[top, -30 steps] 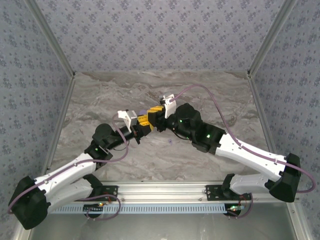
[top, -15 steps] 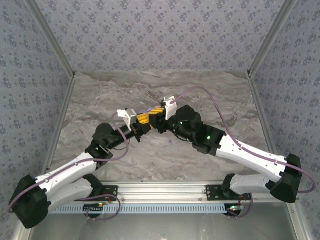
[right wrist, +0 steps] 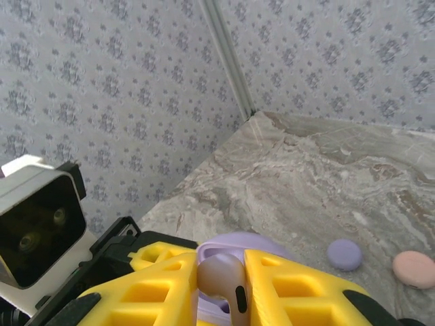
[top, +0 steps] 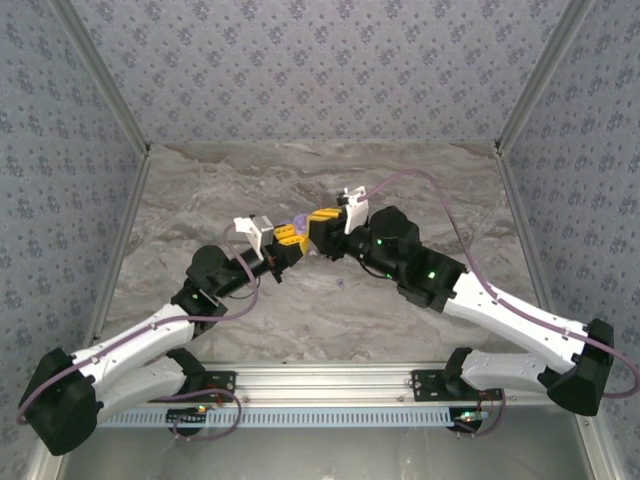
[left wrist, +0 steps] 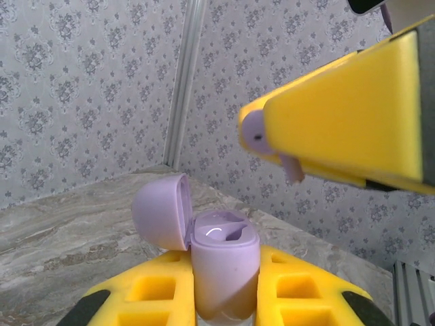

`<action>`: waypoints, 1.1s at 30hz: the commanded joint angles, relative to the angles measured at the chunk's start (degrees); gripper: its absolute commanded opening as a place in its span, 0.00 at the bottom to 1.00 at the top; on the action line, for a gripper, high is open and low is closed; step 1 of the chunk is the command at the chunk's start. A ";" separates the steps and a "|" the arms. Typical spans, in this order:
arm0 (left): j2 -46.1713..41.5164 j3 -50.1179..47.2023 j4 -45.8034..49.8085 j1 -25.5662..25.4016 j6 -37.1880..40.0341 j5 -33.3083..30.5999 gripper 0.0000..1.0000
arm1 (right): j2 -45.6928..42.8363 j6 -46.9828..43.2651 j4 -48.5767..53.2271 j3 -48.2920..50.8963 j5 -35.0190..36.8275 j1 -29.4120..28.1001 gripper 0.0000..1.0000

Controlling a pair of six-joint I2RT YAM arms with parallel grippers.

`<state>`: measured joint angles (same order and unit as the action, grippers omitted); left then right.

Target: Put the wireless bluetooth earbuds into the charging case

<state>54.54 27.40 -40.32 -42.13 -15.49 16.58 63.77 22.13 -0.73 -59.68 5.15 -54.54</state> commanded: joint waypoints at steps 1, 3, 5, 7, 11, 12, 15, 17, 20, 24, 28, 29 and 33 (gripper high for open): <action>-0.05 2.21 -0.67 -0.23 1.32 -1.64 0.00 | -2.93 2.61 0.98 1.09 -0.65 1.98 0.26; 0.01 2.22 -0.26 -0.23 1.64 -1.96 0.00 | -3.70 3.98 2.03 1.64 -1.09 3.40 0.26; -0.05 2.35 0.42 -0.19 1.98 -2.15 0.00 | -4.00 5.45 3.72 1.98 -1.58 4.80 0.26; -0.05 2.57 1.34 -0.19 2.36 -2.58 0.00 | -3.72 6.58 6.12 1.55 -2.16 5.90 0.26; -0.69 2.90 4.11 -0.18 3.65 -3.89 0.00 | -2.32 7.80 15.14 -0.98 -2.15 7.85 0.26; -0.92 2.79 4.53 -0.19 3.84 -4.39 0.00 | -1.96 7.97 17.39 -1.46 -2.15 8.41 0.26; -2.05 2.49 5.87 -0.23 4.48 -6.10 0.00 | -0.45 8.08 24.45 -3.19 -2.16 10.26 0.27; -2.75 2.49 6.93 -0.19 4.89 -6.79 0.00 | 1.03 8.02 29.21 -3.95 -2.09 11.91 0.27; -3.77 2.49 8.18 -0.23 5.29 -7.40 0.00 | 2.96 7.36 34.63 -2.75 -1.78 14.18 0.27; -4.61 2.22 8.48 -0.20 5.55 -7.73 0.00 | 6.81 6.65 37.73 2.78 -4.01 17.23 0.27; -4.51 2.31 8.72 -0.21 5.55 -7.86 0.00 | 9.30 7.67 35.39 7.95 -5.88 18.06 0.25; -4.53 2.31 8.82 -0.23 5.60 -7.89 0.00 | 9.24 7.99 34.08 8.68 -5.78 18.15 0.26; -4.37 2.40 8.85 -0.23 5.55 -7.93 0.00 | 8.66 7.28 34.02 8.73 -4.50 19.41 0.27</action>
<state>50.87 27.62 -31.00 -42.13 -10.94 9.34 73.76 29.17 33.34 -49.98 0.60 -36.16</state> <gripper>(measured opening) 0.197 0.267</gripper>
